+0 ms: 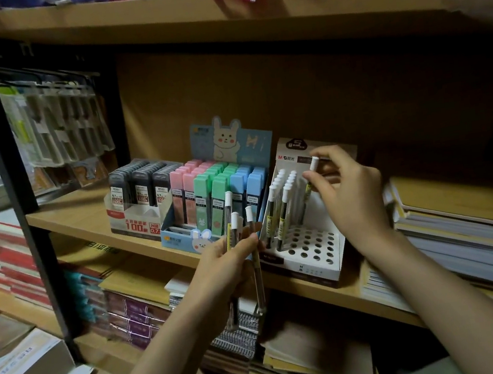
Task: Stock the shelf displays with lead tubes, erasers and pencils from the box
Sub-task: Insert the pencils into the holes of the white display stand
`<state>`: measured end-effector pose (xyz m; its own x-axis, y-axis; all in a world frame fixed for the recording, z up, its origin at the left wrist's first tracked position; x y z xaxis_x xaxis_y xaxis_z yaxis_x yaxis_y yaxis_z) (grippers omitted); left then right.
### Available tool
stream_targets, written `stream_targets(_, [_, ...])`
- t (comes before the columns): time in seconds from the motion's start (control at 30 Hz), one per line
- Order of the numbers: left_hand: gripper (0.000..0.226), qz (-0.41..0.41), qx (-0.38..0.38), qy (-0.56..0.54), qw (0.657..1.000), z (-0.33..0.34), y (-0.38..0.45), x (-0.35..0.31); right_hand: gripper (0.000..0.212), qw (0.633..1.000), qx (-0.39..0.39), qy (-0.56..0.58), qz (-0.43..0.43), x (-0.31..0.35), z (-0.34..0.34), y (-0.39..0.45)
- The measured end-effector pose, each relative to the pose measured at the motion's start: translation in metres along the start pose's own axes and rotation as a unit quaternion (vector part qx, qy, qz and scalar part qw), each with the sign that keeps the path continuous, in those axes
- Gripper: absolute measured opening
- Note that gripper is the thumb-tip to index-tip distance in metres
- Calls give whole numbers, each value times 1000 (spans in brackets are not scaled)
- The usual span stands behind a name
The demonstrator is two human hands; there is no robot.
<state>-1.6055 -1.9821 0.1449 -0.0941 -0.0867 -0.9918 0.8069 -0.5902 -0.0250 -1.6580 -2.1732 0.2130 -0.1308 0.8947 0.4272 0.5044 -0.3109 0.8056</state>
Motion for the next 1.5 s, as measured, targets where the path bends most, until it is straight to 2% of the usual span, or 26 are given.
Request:
stream_targets(0.2, [22,10,-10,-8,1000,-1,-2,-1,32,1000,0,20,13,-2,3,-1])
stream_targets(0.33, [29,32,-17,-1,999,0,-5,-3,36,1000,-9,15,25,-3,6,1])
stream_targets(0.47, [30,28,-18,-20,999,1,-9,-4,37,1000,1,-11,7,-3,13,0])
stream_targets(0.6, [32,20,-12,-37,999,1,-10,-7,29,999,-8,-35,-14,-3,9,-2])
stream_targets(0.8, [28,16,12,-69,997,3,-11,-10,38,994,73,-83,17,3,4,-9])
stream_targets(0.87, [30,19,24,-78,997,4,-13,-12,46,998,56,-30,6,17,-1,-11])
stream_targets(0.93, [29,26,36,-85,995,6,-14,-14,41,996,35,77,-17,32,-7,-13])
stream_targets(1.03, [14,36,60,-80,994,8,-16,-19,35,969,108,220,25,52,-13,-20])
stream_targets(1.13, [13,43,85,-52,994,10,-19,-23,34,956,172,232,50,58,-8,-30])
stream_targets(1.2, [26,42,75,-41,995,12,-21,-24,29,950,160,259,74,56,-8,-28])
stream_targets(1.3, [41,19,17,-65,998,8,-16,-24,31,968,73,227,82,43,-21,-12])
stream_targets(1.4, [38,-32,-2,-128,991,-2,-11,-25,40,991,6,124,45,27,-31,-3])
stream_targets(1.5, [28,-65,30,-183,980,-7,-11,-27,33,998,-8,56,9,18,-22,-4])
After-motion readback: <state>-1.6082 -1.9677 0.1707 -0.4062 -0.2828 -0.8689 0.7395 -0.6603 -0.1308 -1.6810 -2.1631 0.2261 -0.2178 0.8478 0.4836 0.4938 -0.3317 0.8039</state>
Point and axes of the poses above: each hand's wrist, its own y-axis towards the middle knuckle, its own z-axis out of the palm, x = y × z, the point moved 1 cm from there along y, towards the middle knuckle, and after that the axes turned 5 degrees about y, right-handed, at the moved point
